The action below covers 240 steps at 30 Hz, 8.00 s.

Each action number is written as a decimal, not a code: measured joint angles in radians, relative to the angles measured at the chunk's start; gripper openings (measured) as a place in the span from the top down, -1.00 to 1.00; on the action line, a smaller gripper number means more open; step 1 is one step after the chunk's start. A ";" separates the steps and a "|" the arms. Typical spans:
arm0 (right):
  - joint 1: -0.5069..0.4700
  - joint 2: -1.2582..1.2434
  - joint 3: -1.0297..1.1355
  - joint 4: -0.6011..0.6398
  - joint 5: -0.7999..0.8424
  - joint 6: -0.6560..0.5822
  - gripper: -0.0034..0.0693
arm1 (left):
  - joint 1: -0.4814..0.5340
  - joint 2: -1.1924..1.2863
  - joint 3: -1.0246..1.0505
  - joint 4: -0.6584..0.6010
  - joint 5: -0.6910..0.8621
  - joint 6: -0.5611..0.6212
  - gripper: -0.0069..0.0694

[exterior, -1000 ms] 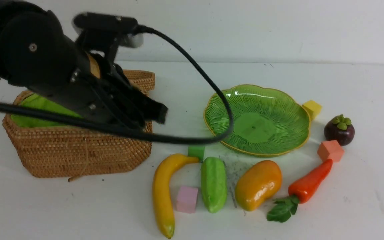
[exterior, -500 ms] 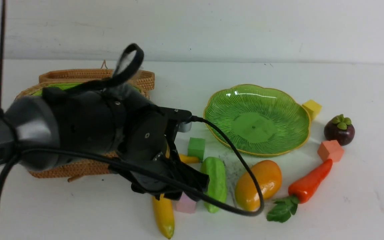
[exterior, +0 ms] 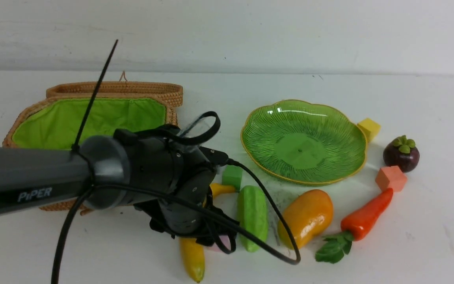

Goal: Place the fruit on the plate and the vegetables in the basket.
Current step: Use the left arm to grab a banana and put it into the right plate, then take a chayote with your left arm and place it on the basket on the left, then grab the mango with your left arm and place it on the right plate

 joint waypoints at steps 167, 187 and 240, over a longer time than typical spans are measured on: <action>0.000 0.047 0.000 0.202 -0.357 -0.253 0.26 | 0.529 -0.098 -0.438 -0.126 0.233 1.254 -0.62; 0.000 0.047 0.000 0.146 -0.142 -0.100 0.26 | 0.147 -0.256 -0.433 -0.361 0.419 0.716 0.85; 0.000 0.047 0.000 0.079 0.000 -0.047 0.26 | -0.149 0.294 -0.474 -0.181 0.020 0.598 -0.67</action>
